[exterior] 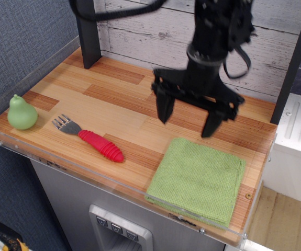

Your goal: Move green cloth to bottom right of red fork

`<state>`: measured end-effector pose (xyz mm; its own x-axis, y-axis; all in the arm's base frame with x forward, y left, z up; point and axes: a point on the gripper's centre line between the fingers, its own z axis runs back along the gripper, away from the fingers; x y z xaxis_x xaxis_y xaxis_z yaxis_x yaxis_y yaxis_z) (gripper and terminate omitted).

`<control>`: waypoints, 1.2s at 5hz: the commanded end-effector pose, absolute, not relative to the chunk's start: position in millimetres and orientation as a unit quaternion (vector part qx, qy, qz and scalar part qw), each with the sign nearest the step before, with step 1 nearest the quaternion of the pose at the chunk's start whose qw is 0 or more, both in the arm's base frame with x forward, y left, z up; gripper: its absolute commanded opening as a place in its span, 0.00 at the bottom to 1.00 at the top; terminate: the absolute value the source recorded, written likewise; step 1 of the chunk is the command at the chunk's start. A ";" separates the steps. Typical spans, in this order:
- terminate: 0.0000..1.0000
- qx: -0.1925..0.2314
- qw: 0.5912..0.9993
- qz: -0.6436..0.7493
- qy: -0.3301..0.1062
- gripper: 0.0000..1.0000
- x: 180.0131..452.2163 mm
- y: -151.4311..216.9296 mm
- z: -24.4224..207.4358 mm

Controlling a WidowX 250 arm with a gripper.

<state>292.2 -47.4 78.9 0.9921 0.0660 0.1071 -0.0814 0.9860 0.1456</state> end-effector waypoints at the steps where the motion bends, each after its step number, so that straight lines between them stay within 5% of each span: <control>1: 0.00 0.052 0.996 0.051 -0.051 1.00 342.2 -0.1 90.3; 3: 0.00 0.080 0.993 0.069 -0.045 1.00 369.2 68.8 74.5; 6: 0.00 0.107 0.981 0.132 -0.092 1.00 375.7 133.2 84.7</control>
